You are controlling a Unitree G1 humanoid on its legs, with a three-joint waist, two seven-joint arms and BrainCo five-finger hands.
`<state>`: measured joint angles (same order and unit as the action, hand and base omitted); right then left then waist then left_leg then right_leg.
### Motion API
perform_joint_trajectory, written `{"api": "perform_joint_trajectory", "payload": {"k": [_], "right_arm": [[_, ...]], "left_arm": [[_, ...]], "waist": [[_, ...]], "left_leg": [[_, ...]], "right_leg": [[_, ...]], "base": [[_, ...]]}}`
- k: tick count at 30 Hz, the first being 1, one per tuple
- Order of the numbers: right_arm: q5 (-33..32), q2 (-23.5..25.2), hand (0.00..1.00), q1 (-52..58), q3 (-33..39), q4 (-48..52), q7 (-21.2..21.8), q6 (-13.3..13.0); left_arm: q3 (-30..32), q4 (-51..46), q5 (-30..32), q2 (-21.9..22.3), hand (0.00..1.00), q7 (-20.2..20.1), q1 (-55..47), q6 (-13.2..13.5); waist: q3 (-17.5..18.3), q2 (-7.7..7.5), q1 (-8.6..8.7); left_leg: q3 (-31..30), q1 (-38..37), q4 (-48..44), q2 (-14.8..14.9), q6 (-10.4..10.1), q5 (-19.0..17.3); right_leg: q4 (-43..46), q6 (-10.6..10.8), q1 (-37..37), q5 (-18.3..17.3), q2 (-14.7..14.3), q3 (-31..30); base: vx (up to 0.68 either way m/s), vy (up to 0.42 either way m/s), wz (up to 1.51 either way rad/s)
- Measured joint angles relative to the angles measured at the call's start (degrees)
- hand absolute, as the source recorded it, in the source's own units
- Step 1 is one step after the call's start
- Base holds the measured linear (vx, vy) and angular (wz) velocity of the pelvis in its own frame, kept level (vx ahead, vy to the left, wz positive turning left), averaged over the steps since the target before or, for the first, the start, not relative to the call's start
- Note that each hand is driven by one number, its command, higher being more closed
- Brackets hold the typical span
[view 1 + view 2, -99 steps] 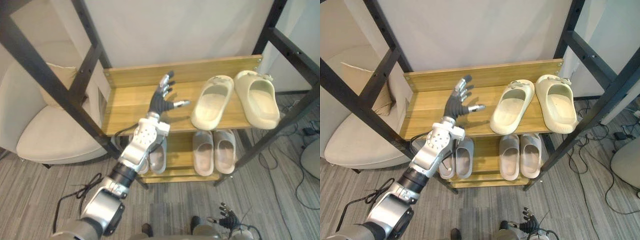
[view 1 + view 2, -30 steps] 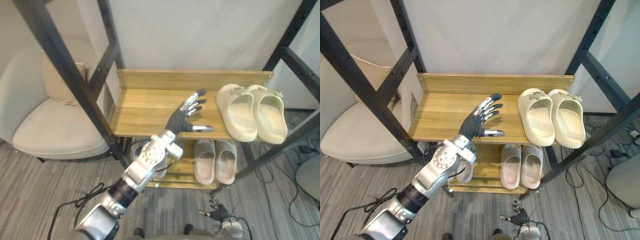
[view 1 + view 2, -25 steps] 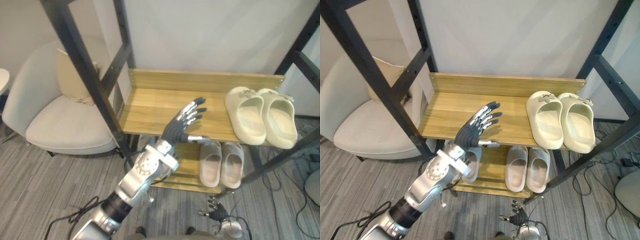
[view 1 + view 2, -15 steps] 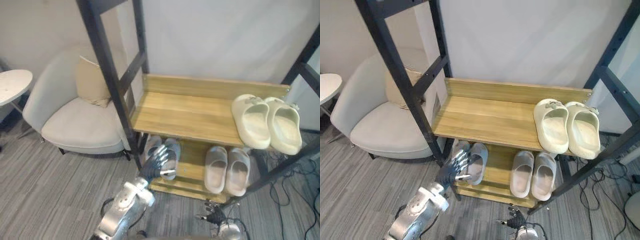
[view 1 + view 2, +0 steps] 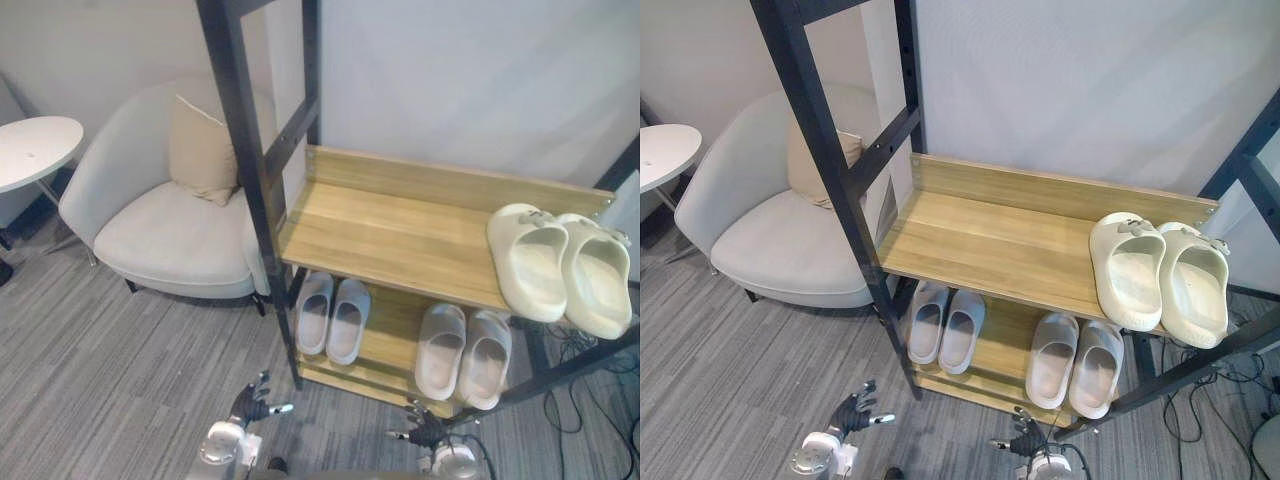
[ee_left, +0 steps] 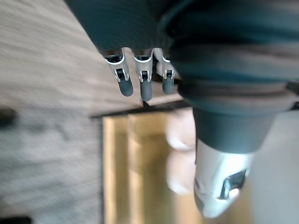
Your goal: Organize the slippers on the shoe rack
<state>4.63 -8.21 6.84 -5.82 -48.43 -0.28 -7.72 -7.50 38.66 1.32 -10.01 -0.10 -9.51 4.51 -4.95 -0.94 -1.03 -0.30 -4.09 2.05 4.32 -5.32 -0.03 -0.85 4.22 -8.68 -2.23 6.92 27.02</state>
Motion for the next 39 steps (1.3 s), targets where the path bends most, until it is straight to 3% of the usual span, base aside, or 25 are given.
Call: {"api": "perform_joint_trajectory", "payload": {"k": [7,13,17,18,19,20,21,22,25,26,27,29,31,34,36,39], "right_arm": [[0.78,1.50,0.00,-0.23,0.00,-0.01,-0.83,-0.02],[1.89,1.45,0.00,-0.32,-0.02,-0.01,-0.92,-0.02],[1.97,1.13,0.00,-3.27,-0.22,-0.40,-1.44,-0.03],[1.97,0.66,0.00,-5.94,-1.11,-0.94,-2.28,-0.06],[1.99,0.71,0.00,-7.29,-1.20,-1.12,-2.43,-0.06],[2.02,1.07,0.00,-8.11,-1.17,-1.17,-2.86,-0.15],[2.02,0.93,0.00,-9.17,-1.11,-1.34,-3.10,-0.14],[2.02,0.65,0.00,-9.39,-1.02,-1.22,-3.33,-0.10],[1.99,-0.43,0.00,-7.53,-0.89,0.32,-3.80,-0.04],[1.98,-0.88,0.00,-7.36,-0.53,0.38,-3.89,-0.05],[1.96,-0.83,0.00,-7.53,1.53,0.22,-3.92,0.12],[1.97,0.68,0.00,-7.20,2.33,0.04,-3.99,0.51],[2.03,1.19,0.00,-6.91,2.34,0.02,-3.85,0.49],[2.05,1.48,0.00,-7.65,1.39,-0.42,-3.15,0.49],[2.06,1.75,0.00,-7.70,0.98,-0.82,-3.01,0.48],[2.05,2.95,0.00,-5.35,1.10,-2.19,-2.61,0.54]], "left_arm": [[2.18,3.86,0.93,1.47,0.00,3.65,-0.15,-0.05],[4.31,5.94,0.86,2.79,0.00,3.88,-0.17,-0.04],[4.18,5.92,0.78,4.42,0.00,3.88,1.76,0.12],[3.82,5.57,0.73,5.40,0.00,3.86,1.99,0.17],[3.37,4.92,0.73,5.83,0.00,3.88,2.02,0.21],[2.96,4.73,0.79,5.63,0.00,3.91,2.91,0.17],[3.08,4.86,0.84,6.06,0.00,3.80,3.44,-0.01],[3.04,4.90,0.84,6.37,0.00,3.90,3.86,-0.07],[1.44,4.66,0.92,6.82,0.00,4.07,4.44,0.04],[1.32,4.67,0.93,7.13,0.00,4.42,4.58,0.15],[1.34,5.08,0.93,7.39,0.00,5.00,6.27,0.15],[1.35,5.90,0.93,6.38,0.00,5.26,8.12,0.14],[1.46,6.61,0.93,5.67,0.00,5.58,7.57,0.13],[1.94,7.31,0.92,5.26,0.00,6.18,5.76,0.11],[1.77,8.37,0.92,5.04,0.00,6.15,5.20,0.03],[1.47,9.32,0.89,4.80,0.00,6.17,4.29,0.10]], "waist": [[-0.38,-0.47,-0.61],[-0.66,-0.29,-0.89],[-3.61,1.07,-1.38],[-3.94,2.10,-1.87],[-4.02,2.21,-2.00],[-4.34,1.85,-1.82],[-5.14,2.35,-1.85],[-5.98,2.43,-1.80],[-5.38,3.39,-0.67],[-4.96,4.37,-0.30],[-5.41,5.02,0.45],[-6.09,3.19,0.61],[-5.82,2.78,0.85],[-5.74,2.15,0.56],[-6.07,1.57,0.88],[-6.78,1.14,1.56]], "left_leg": [[-0.49,-0.08,-0.10,-0.13,0.11,0.10],[-2.06,0.74,-0.30,-0.50,0.09,0.44],[-5.57,5.32,-3.33,-1.20,0.07,1.06],[-5.00,11.09,-7.40,-1.32,-0.29,2.42],[-3.95,14.04,-8.31,-1.79,-0.01,4.33],[-0.18,15.70,-7.50,-1.41,0.65,5.24],[7.20,18.07,-16.38,0.18,4.03,-0.25],[14.41,17.70,-23.65,2.12,5.94,-4.71],[28.44,13.93,-32.94,9.03,7.94,-11.71],[30.30,13.79,-32.79,10.25,6.09,-13.21],[30.83,13.60,-30.46,8.98,4.14,-15.16],[28.89,11.85,-21.87,3.84,5.01,-12.89],[27.97,10.35,-16.34,0.33,6.70,-10.14],[27.62,9.62,-14.34,-2.38,7.33,-9.92],[25.32,9.23,-13.12,-4.07,7.84,-9.51],[18.06,7.19,-10.34,-4.87,8.06,-8.02]], "right_leg": [[-0.31,0.09,-0.50,0.06,0.05,0.48],[-0.35,0.14,-0.65,0.07,0.19,2.35],[0.12,0.13,0.14,0.11,0.38,6.35],[2.84,-0.50,3.55,-0.21,0.81,7.11],[3.51,-1.19,5.44,-0.07,1.04,7.40],[3.37,-2.11,7.16,0.26,2.46,9.97],[4.49,-2.29,7.88,0.28,2.88,11.58],[6.15,-2.35,7.83,0.24,3.94,13.39],[11.87,-2.50,8.40,-0.91,7.45,18.29],[14.10,-1.16,8.80,-2.03,8.35,19.52],[14.84,0.45,8.75,-2.36,8.55,20.88],[11.42,0.96,8.68,-0.47,9.28,21.23],[9.40,-0.39,8.81,0.88,9.58,18.79],[16.85,-1.42,12.08,-0.42,13.22,15.67],[21.89,-1.94,13.92,-1.82,14.51,10.89],[26.59,-0.51,15.38,-4.98,10.37,-3.48]], "base": [[-0.02,-0.003,0.03],[-0.01,-0.006,0.15],[-0.06,-0.010,0.57],[-0.11,0.039,0.55],[-0.17,0.069,0.78],[-0.13,0.111,0.78],[-0.10,0.127,0.87],[-0.05,0.117,0.74],[-0.04,0.175,0.85],[-0.07,0.347,0.85],[-0.08,0.297,0.99],[-0.15,0.241,0.85],[-0.19,0.181,0.42],[-0.12,0.138,0.07],[-0.11,0.079,0.44],[-0.08,-0.061,0.91]]}}
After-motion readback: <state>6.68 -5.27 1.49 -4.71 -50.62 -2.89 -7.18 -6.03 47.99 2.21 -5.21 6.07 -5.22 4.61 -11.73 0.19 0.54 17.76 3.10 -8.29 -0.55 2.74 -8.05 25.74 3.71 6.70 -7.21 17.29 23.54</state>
